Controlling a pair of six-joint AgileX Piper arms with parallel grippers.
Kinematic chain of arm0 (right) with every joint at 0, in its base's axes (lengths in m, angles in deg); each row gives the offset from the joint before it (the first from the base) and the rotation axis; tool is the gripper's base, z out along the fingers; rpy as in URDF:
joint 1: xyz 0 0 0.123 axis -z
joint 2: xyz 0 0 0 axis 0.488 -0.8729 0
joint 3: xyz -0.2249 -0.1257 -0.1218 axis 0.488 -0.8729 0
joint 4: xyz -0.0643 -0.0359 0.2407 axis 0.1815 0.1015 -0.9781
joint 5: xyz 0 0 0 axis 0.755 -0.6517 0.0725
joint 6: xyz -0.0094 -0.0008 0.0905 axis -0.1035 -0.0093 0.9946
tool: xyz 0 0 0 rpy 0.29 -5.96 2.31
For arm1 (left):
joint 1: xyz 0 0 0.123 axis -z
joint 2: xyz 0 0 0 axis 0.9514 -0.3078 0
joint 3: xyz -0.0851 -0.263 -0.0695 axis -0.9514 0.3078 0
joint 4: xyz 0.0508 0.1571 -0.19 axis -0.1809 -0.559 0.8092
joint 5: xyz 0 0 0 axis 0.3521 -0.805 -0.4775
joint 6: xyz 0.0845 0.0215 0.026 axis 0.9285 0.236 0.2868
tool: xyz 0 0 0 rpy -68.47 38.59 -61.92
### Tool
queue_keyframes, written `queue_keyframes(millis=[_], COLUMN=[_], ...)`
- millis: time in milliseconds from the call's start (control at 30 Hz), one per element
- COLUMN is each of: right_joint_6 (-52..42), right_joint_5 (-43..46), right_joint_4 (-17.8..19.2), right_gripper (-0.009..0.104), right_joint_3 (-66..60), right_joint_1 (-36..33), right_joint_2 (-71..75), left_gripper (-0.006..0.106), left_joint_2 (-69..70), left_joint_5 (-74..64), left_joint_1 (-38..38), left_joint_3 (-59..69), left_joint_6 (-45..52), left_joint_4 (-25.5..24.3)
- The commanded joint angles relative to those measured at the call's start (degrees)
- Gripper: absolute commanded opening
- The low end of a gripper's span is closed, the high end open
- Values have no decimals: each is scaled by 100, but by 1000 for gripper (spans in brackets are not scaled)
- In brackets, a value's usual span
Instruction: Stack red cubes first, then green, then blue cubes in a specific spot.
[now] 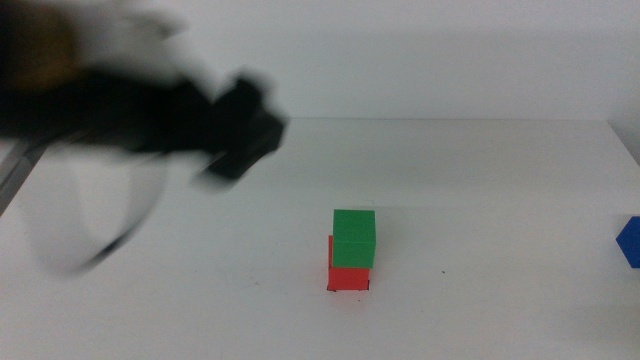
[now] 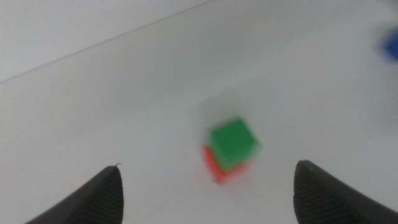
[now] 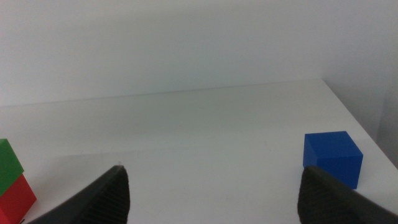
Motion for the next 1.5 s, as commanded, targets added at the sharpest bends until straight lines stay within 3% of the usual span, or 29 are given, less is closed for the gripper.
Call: queue_keyframes(millis=[0,133,533,633,733,833,933,1067,1300,1467], right_joint_6=[-35,-35,-35,575,1341,1423,916,695,220,152], right_joint_5=[54,54,54,248,-22,-724,-3109,-4243,-4509,-4645], right_joint_4=[30,30,30,-179,-110,-135,-63,102,100,291], right_gripper=[93,93,93,93,93,93,93,93,93,93], right_joint_3=[-22,-22,-22,-22,588,1759,3772,4966,5640,5983], right_joint_1=[38,38,38,38,38,38,38,38,38,306], right_joint_2=[21,21,21,21,-409,-1747,-3377,-4507,-5699,-6532], left_gripper=[94,94,94,94,94,94,94,94,94,94], left_joint_2=[1207,2132,2386,2386,2386,2386,2413,2413,2416,2416], left_joint_5=[386,235,-114,-114,-114,-114,-114,-114,-114,-6], left_joint_1=[-5,-5,-5,-5,-5,-5,-5,-5,-5,-5], left_joint_3=[859,1329,1329,1329,1329,1329,1329,1329,1329,1329], left_joint_6=[567,844,864,864,864,864,864,864,864,807], left_joint_4=[804,1325,1321,1321,1311,1311,1313,1313,1250,1241])
